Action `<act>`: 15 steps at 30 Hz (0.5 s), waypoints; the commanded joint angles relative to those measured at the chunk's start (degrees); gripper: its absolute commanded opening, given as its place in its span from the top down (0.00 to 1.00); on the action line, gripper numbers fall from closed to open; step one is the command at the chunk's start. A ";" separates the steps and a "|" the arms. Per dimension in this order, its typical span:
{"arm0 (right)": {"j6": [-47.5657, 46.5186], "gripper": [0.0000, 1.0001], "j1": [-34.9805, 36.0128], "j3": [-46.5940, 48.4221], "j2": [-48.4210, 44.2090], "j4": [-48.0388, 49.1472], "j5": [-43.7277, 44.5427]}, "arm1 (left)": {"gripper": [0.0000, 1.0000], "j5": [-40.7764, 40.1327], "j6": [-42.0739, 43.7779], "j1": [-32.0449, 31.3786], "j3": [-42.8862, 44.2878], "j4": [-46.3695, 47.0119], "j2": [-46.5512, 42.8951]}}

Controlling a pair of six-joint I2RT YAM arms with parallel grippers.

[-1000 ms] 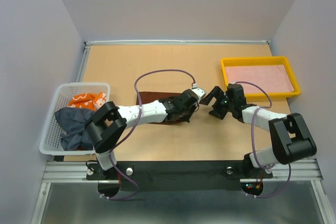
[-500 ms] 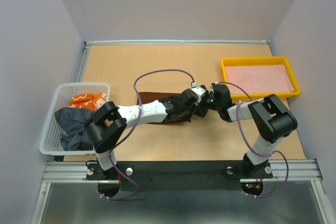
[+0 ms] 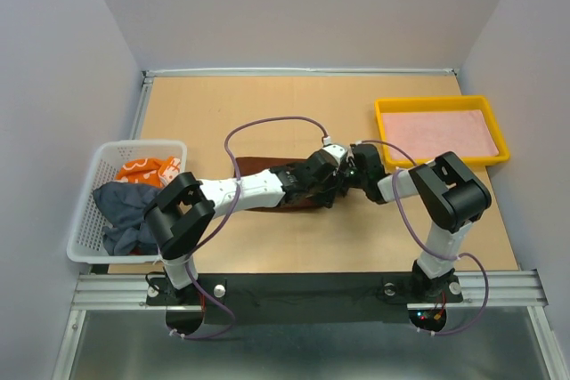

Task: Fold and stack the towels
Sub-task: Neatly place the folded towel into the bin

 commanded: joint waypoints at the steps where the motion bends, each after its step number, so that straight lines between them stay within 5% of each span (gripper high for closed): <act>1: -7.92 0.99 0.52 4.39 -0.81 -8.74 1.38 | 0.34 -2.35 -2.08 -0.52 3.36 1.30 -1.48; 2: -9.85 1.00 0.52 5.44 -1.43 -11.20 2.69 | 0.22 -3.15 -2.43 -0.34 3.54 0.08 -2.96; 6: -18.47 0.99 -1.40 10.89 -4.60 -24.20 5.43 | 0.09 -5.88 -3.32 0.97 3.63 -2.04 -9.38; 15: -46.82 1.00 -12.13 32.94 -6.10 -54.62 13.07 | 0.05 -7.71 -0.33 17.21 -3.03 -7.05 -30.20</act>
